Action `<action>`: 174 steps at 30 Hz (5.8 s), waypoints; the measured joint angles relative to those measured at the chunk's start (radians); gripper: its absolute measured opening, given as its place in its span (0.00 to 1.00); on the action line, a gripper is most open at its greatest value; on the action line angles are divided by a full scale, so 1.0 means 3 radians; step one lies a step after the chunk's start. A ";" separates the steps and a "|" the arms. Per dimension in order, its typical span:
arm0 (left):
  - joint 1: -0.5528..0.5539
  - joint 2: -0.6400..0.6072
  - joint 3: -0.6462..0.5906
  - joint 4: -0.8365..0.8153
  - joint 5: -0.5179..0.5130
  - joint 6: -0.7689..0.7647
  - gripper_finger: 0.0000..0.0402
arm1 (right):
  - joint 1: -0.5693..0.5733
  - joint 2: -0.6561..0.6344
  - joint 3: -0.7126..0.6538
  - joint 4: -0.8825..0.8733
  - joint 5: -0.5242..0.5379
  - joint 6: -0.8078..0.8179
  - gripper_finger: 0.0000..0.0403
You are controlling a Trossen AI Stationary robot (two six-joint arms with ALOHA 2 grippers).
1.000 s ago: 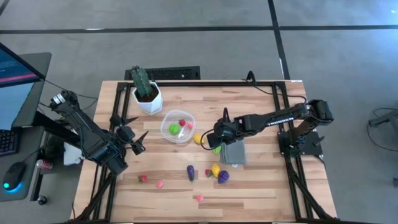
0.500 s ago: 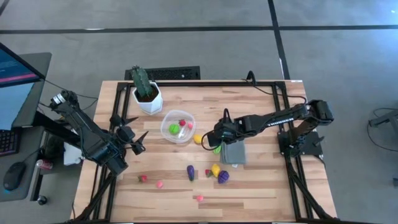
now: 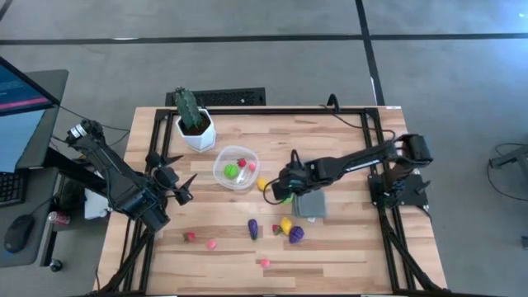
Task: Pick and placing Produce into tupperware
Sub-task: Put the green starfruit into the transparent container
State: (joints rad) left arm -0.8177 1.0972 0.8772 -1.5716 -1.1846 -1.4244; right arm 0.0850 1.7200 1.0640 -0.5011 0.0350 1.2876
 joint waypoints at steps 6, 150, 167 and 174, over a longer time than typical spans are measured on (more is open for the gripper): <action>0.0000 0.0002 0.0000 0.0008 0.0058 0.0001 0.85 | -0.0002 0.0224 0.0137 -0.0034 -0.0031 -0.0098 0.63; -0.0004 0.0000 -0.0249 0.0208 0.0159 -0.0349 0.85 | -0.0386 0.0567 0.0258 0.0385 -0.0287 -0.0755 0.94; -0.0004 0.0000 -0.0248 0.0327 0.0161 -0.0350 0.85 | -0.0375 0.0558 0.0261 0.0351 -0.0299 -0.0923 0.78; -0.0004 0.0000 -0.0248 0.0326 0.0161 -0.0350 0.85 | -0.0372 0.0556 0.0262 0.0351 -0.0301 -0.0931 0.71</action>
State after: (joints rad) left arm -0.8188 1.0973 0.8028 -1.4738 -1.1362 -1.5295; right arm -0.0265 1.8870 1.1427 -0.3958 -0.0551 1.0082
